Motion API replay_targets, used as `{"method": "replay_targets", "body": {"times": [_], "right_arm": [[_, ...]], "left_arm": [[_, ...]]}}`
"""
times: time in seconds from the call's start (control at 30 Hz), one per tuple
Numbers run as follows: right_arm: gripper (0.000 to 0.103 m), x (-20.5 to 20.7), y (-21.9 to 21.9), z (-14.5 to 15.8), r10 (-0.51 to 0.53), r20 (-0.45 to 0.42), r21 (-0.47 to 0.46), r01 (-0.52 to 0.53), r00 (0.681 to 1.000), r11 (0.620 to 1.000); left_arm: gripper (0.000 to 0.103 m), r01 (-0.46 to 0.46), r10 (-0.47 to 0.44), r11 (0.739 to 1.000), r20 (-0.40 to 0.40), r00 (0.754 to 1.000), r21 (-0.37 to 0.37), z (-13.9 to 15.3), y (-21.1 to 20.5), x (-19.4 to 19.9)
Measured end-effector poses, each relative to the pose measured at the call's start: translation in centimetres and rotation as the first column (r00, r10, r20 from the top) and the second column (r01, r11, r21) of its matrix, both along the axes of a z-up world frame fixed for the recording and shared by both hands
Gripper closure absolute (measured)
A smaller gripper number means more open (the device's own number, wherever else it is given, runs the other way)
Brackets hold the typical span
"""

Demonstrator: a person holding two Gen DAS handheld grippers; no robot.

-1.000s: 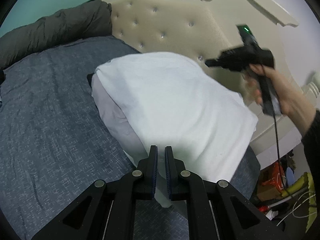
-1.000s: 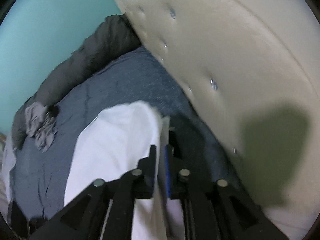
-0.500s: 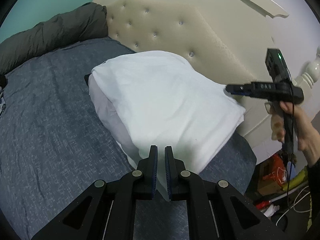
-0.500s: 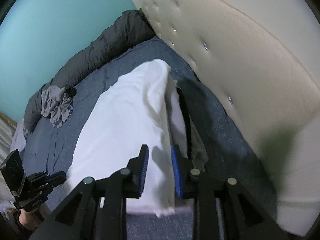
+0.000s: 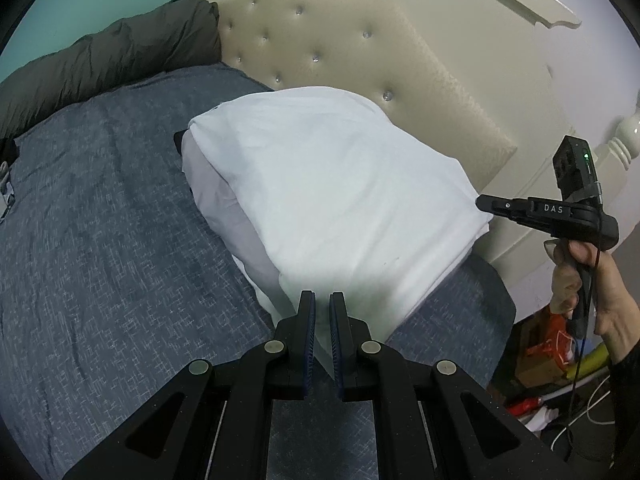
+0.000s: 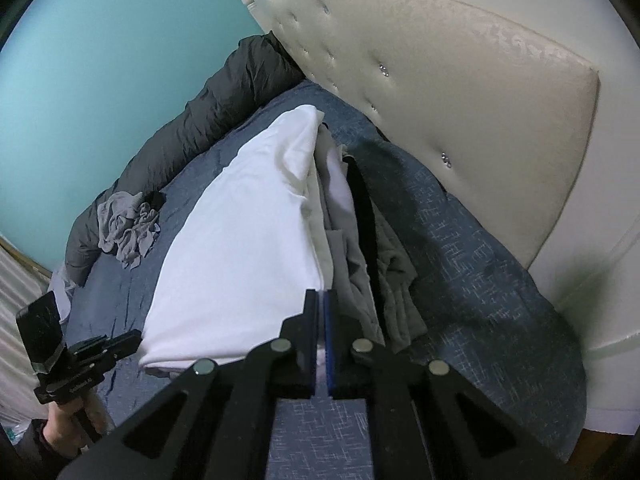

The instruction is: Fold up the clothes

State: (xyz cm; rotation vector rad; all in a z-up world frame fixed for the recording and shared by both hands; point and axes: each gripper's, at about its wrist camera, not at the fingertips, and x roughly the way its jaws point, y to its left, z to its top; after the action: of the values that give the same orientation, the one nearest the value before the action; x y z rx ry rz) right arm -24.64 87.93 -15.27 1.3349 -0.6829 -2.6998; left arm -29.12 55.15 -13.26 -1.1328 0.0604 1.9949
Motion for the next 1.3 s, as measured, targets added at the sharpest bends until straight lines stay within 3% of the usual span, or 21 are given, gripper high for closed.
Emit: {"method": "replay_targets", "body": {"times": [0.23, 0.87, 1.03, 1.17, 1.3], "right_arm": [[0.101, 1.1, 0.0, -0.8, -0.033, -0.006, 0.009, 0.033, 0.999, 0.999], [0.1, 4.5, -1.8, 2.9, -0.087, -0.066, 0.045, 0.09, 0.994, 0.995], [0.1, 5.6, -3.2, 4.5, -0.075, -0.09, 0.093, 0.084, 0.993, 0.992], [0.1, 6.5, -4.1, 5.4, -0.073, -0.109, 0.095, 0.083, 0.991, 0.992], [0.1, 7.4, -5.0, 6.2, -0.071, -0.125, 0.097, 0.083, 0.99, 0.992]], "left_arm": [[0.095, 0.0, 0.0, 1.0, -0.004, 1.0, -0.009, 0.1, 0.0, 0.1], [0.095, -0.05, 0.049, 0.999, -0.052, 0.997, -0.015, 4.0, -2.1, 1.1], [0.095, -0.049, 0.049, 0.999, -0.066, 0.997, -0.004, 5.3, -2.8, 2.2], [0.083, -0.05, 0.05, 0.999, -0.078, 0.996, 0.003, 6.3, -3.4, 2.9], [0.081, -0.049, 0.049, 0.999, -0.097, 0.994, 0.01, 7.6, -4.1, 3.8]]}}
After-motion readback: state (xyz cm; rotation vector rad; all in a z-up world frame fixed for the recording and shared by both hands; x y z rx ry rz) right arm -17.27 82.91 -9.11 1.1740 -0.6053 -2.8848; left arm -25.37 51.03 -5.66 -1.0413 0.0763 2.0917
